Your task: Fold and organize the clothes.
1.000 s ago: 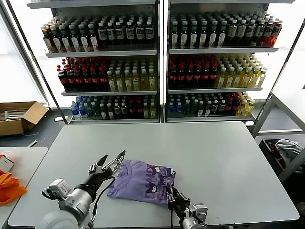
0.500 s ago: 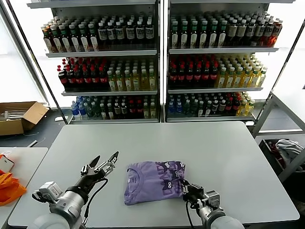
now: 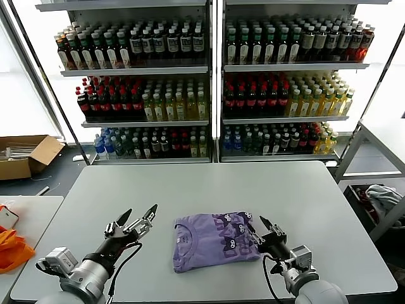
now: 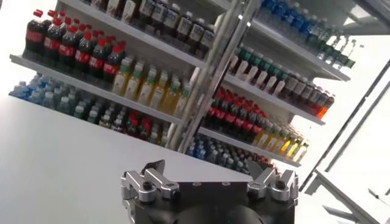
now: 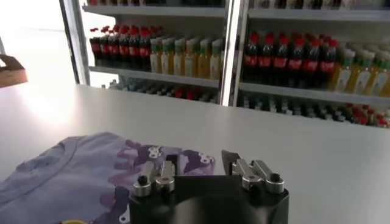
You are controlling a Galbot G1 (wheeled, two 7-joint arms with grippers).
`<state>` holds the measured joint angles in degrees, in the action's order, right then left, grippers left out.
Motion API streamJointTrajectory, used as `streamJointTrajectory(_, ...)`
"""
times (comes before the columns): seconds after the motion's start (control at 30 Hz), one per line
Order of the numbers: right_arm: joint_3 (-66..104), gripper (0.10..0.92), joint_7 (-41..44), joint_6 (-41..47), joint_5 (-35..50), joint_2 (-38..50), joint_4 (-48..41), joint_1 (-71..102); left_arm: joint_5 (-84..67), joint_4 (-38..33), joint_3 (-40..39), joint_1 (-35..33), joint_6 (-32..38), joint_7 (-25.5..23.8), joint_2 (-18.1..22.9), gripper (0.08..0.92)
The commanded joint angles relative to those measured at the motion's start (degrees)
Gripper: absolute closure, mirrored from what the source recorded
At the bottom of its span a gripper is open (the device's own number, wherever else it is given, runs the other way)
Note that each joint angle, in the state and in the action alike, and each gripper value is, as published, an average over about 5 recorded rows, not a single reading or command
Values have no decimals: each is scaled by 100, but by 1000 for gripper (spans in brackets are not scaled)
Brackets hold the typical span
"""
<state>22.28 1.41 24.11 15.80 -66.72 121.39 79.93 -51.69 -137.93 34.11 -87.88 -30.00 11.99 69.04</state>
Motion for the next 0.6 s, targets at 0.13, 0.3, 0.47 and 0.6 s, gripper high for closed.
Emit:
streamJointTrajectory(0.13, -1015, 355, -749, -608, -184, -984, -1017, -686, 175, -145, -140, -146, -7, -23, 115, 177)
streamJointTrajectory(0.3, -1018, 229, -531, -539, -76, -1033, -1701, -649, 200, -112, -75, -203, 9, -71, 148, 177)
streamJointTrajectory(0.47, -1032, 204, -543, -330, 54, -1034, -1842, -671, 246, -40, -116, -185, 12, -190, 140, 177)
streamJointTrajectory(0.6, -1045, 203, -598, -111, 121, -980, -1428, -625, 250, 17, -187, -121, 10, -192, 115, 177)
